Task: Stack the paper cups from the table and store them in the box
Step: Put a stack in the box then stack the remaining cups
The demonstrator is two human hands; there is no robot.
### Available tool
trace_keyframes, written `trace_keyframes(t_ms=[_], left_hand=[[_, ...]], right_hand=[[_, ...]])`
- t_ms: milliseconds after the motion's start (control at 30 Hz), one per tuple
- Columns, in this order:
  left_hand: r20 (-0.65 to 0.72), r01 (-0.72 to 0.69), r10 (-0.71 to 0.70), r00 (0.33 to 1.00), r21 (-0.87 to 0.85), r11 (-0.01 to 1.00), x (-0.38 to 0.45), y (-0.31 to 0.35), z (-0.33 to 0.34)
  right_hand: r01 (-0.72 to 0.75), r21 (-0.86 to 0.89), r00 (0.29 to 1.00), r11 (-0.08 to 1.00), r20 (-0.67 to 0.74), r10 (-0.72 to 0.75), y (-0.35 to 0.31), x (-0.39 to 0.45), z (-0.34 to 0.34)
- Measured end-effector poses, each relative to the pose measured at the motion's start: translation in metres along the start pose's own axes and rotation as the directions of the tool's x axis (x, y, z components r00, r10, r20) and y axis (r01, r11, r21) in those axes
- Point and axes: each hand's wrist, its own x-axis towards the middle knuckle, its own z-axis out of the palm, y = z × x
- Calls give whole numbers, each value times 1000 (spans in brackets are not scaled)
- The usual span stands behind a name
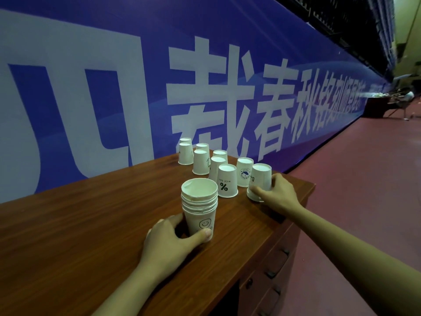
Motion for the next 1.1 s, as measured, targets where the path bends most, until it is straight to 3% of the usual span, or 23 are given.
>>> trace_keyframes(t_ms=[100, 200, 300, 400, 500, 667, 900, 1100], left_hand=[[-3, 5, -5, 1000, 0, 1000, -1, 2, -1], [-3, 8, -8, 1000, -7, 1000, -1, 3, -1], [-6, 3, -3, 1000, -4, 1000, 0, 4, 0], [-8, -6, 6, 1000, 2, 1000, 1, 4, -1], [-1, 16, -16, 1000, -13, 1000, 1, 4, -1], [1, 13, -13, 1000, -32, 999, -2, 5, -1], [-10, 1, -1, 1000, -13, 1000, -2, 4, 0], [-1, -6, 6, 1000, 35, 999, -2, 6, -2]], right_hand=[[-2, -48, 995, 999, 95, 7, -3, -9, 0], [67, 75, 985, 995, 152, -78, -22, -21, -8], [245, 124, 959, 962, 113, -259, -59, -28, -28], [446, 88, 887, 891, 88, -453, -108, -37, -52], [540, 72, 829, 839, 130, -544, -146, -44, -67], [545, 84, 787, 834, 292, -544, -177, -47, -76], [629, 43, 751, 776, 224, -621, -189, -53, -73], [686, 35, 686, 727, 303, -662, -193, -58, -62]])
